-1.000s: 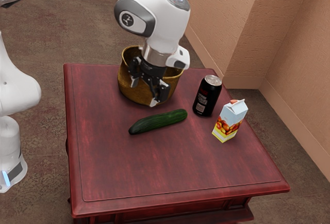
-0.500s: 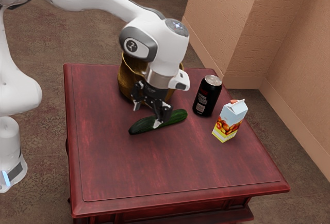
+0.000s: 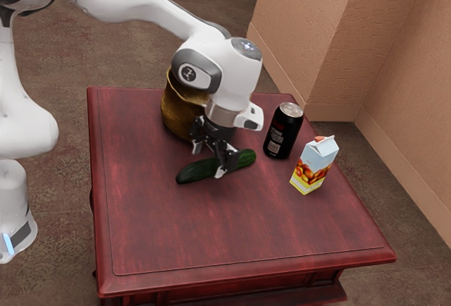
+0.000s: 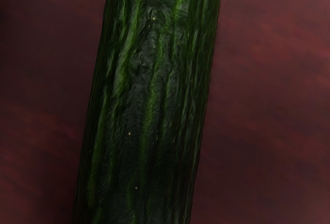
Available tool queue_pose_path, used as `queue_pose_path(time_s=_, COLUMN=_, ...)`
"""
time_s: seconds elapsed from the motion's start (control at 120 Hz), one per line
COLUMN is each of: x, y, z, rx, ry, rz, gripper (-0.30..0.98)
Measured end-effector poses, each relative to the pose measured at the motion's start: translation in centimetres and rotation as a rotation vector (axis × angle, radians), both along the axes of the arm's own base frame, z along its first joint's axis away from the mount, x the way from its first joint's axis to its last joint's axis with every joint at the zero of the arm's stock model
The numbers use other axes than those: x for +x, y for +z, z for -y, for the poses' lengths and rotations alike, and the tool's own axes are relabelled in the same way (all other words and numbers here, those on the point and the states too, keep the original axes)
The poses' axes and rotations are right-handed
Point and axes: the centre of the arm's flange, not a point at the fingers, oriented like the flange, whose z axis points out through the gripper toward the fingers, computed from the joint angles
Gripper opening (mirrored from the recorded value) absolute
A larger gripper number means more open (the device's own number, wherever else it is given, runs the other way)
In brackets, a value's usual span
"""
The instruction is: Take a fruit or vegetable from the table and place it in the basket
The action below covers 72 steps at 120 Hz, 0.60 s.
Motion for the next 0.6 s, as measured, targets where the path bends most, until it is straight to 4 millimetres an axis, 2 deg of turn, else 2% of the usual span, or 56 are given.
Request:
queue_pose_path(time_s=0.267, x=1.3, y=-1.4, z=-1.5, rx=-0.018, ry=-0.047, rz=-0.024, gripper=0.66)
queue_pose_path(time_s=0.6, x=2.1, y=-2.0, z=-0.8, rx=-0.03, ry=-0.126, rz=-0.034, gripper=0.64)
